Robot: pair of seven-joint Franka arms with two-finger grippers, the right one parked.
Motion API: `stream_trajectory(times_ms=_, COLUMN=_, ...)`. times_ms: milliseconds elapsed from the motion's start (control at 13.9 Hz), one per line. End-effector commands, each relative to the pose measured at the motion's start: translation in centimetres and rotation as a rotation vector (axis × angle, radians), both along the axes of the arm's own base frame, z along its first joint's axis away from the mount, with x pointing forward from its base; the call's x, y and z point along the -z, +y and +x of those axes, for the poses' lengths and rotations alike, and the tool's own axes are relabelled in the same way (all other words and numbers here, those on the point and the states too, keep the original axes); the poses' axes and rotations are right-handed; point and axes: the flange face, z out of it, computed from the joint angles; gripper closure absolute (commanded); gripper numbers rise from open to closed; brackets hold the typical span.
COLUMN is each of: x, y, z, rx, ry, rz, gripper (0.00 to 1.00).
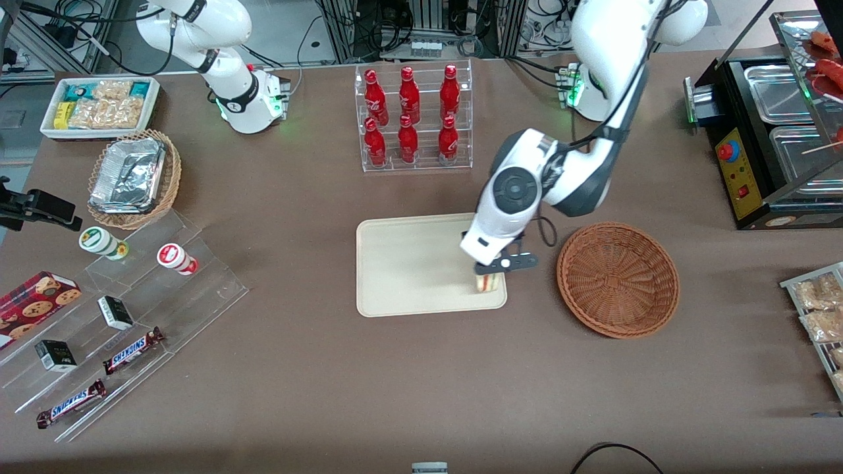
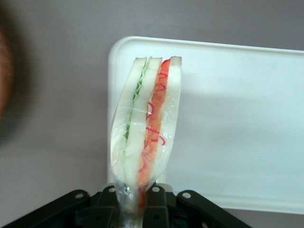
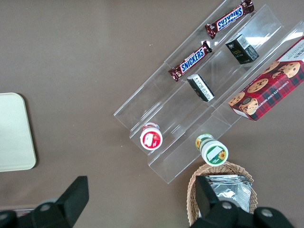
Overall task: Place sandwich from basket to tray
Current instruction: 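Lift the sandwich and carry it over the cream tray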
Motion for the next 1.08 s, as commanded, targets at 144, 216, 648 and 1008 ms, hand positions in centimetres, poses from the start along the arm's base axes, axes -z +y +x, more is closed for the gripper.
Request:
stream_trajectory(times_ms=144, x=2.3, y=-6.6, z=0.4, rx=-0.075, ry=-0.033, rz=0.021, gripper=1.00)
stream_trajectory(times_ms=216, x=2.8, y=-7.9, z=0.1, rx=-0.090, ry=-0.044, rz=0.018, gripper=1.00)
stream_trajectory(times_ms=648, x=5.1, y=-10.4, z=-1.1, rx=-0.109, ry=-0.035, rz=0.034, gripper=1.00)
stream_trajectory(times_ms=1008, x=6.3, y=-10.5, z=-1.3, rx=-0.144, ry=-0.022, rz=0.043, gripper=1.00)
